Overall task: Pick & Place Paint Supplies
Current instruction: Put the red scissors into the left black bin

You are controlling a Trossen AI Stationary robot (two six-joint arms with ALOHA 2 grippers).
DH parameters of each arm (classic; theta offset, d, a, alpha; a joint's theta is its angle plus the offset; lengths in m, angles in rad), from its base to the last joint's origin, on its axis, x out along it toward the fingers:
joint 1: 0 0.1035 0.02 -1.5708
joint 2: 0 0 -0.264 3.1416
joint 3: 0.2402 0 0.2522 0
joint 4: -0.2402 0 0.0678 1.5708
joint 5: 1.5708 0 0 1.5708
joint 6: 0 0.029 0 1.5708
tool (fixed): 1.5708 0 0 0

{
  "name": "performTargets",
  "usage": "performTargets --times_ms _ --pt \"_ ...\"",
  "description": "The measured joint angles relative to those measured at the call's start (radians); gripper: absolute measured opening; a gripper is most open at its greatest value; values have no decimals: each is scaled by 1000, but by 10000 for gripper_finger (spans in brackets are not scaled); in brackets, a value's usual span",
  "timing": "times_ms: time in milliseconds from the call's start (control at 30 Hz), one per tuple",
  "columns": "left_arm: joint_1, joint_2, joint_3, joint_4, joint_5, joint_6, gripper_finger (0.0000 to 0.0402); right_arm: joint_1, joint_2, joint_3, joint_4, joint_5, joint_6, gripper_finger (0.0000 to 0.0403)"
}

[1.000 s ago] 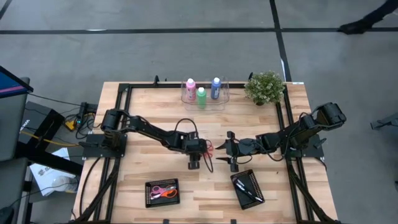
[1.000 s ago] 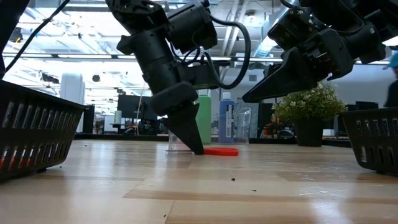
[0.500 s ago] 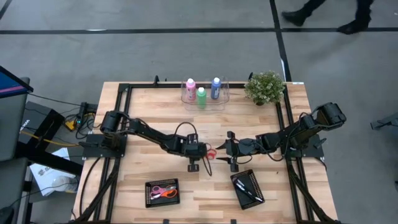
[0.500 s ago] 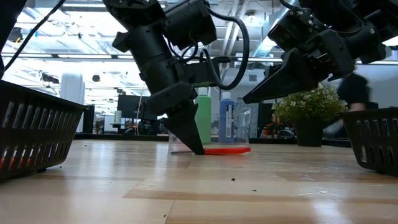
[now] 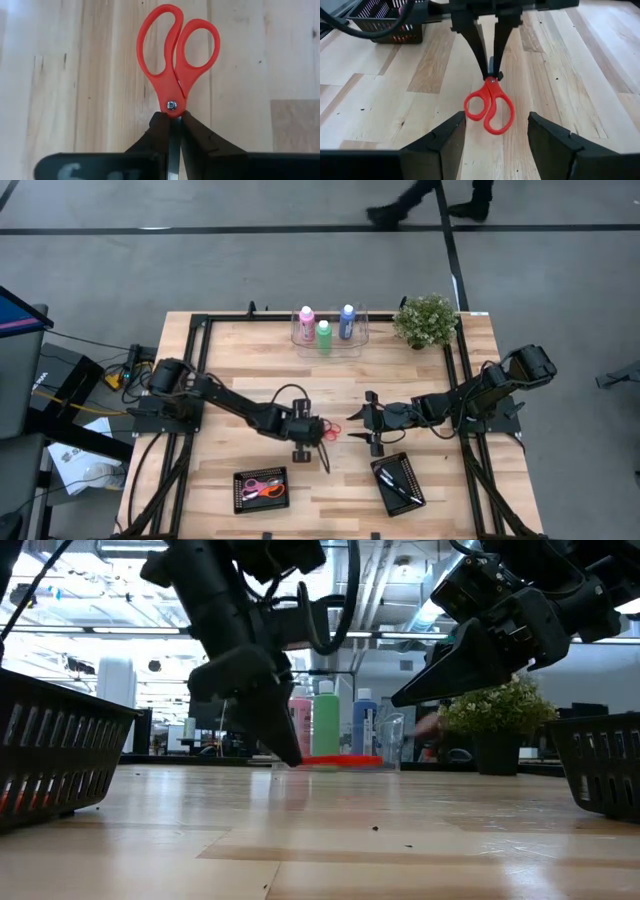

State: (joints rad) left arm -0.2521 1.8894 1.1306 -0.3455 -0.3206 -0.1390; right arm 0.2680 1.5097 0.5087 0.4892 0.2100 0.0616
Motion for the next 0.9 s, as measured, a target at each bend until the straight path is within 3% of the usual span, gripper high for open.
performTargets --times_ms 333,600,900 --pt "-57 -49 4 -107 -42 -27 16 0 0 0 -2 0 0 196" --pt "-161 -193 2 -236 -116 -152 16 0 0 1 -10 0 3 196" --pt "-363 -461 -214 -124 -171 -351 16 0 0 1 13 -3 3 196"
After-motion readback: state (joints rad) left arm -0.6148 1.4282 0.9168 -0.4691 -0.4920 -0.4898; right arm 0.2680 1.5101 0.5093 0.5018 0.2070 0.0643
